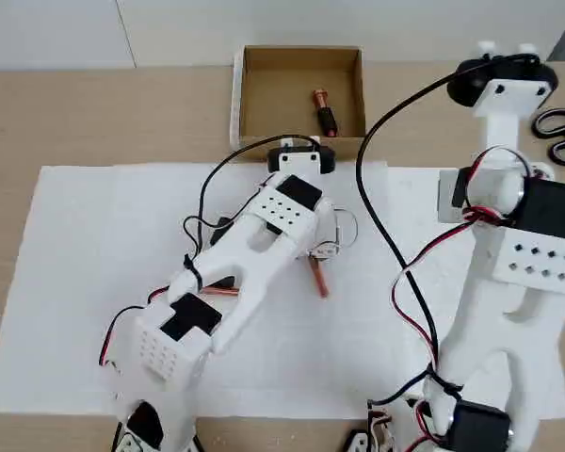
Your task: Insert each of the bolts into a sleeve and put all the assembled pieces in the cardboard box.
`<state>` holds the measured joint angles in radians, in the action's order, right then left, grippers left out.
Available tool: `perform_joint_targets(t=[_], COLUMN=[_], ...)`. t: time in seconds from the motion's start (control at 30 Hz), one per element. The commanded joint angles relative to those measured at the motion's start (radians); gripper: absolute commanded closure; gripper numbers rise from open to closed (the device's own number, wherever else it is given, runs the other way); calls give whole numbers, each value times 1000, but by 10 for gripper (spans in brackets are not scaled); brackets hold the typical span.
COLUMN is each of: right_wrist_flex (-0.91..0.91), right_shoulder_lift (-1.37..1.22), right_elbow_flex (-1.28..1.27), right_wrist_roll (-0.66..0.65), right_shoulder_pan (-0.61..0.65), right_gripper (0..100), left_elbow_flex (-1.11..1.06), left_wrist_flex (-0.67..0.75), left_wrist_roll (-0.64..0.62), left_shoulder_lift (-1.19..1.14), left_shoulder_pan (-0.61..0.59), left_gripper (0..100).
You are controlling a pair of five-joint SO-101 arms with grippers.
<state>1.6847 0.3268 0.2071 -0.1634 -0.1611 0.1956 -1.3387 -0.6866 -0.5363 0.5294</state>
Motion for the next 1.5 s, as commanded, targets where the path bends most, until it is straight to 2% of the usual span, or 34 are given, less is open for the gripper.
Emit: perform_joint_targets(t=[0.0, 0.27, 0.33, 0.47, 0.67, 0.83, 0.97, 1.17, 1.33, 1.47], right_wrist_flex=[-19, -19, -19, -19, -19, -19, -19, -24, -27, -48], right_shoulder_lift=[39, 39, 39, 39, 39, 41, 59, 243, 463, 668], right_elbow_flex=[5, 5, 5, 5, 5, 8, 9, 5, -68, -242], right_wrist_roll=[-6, -6, -6, -6, -6, -2, 2, 3, 3, -6], right_shoulder_pan=[-8, -8, -8, -8, -8, -8, -4, 10, 88, 151], right_gripper=[995, 995, 995, 995, 995, 995, 995, 995, 995, 995], left_elbow_flex=[31, 31, 31, 31, 48, 219, 395, 667, 733, 717], left_wrist_flex=[8, 6, 6, 6, 3, -158, -252, -413, -416, -414], left_wrist_roll=[5, 5, 6, 64, 71, 161, 176, 201, 222, 222], left_shoulder_lift=[8, 8, 8, 8, 21, 52, 69, 71, 103, 172], left_shoulder_pan=[-5, -5, -3, -3, -5, -9, -81, -167, -166, -149], left_gripper=[942, 943, 969, 994, 994, 994, 994, 994, 994, 994])
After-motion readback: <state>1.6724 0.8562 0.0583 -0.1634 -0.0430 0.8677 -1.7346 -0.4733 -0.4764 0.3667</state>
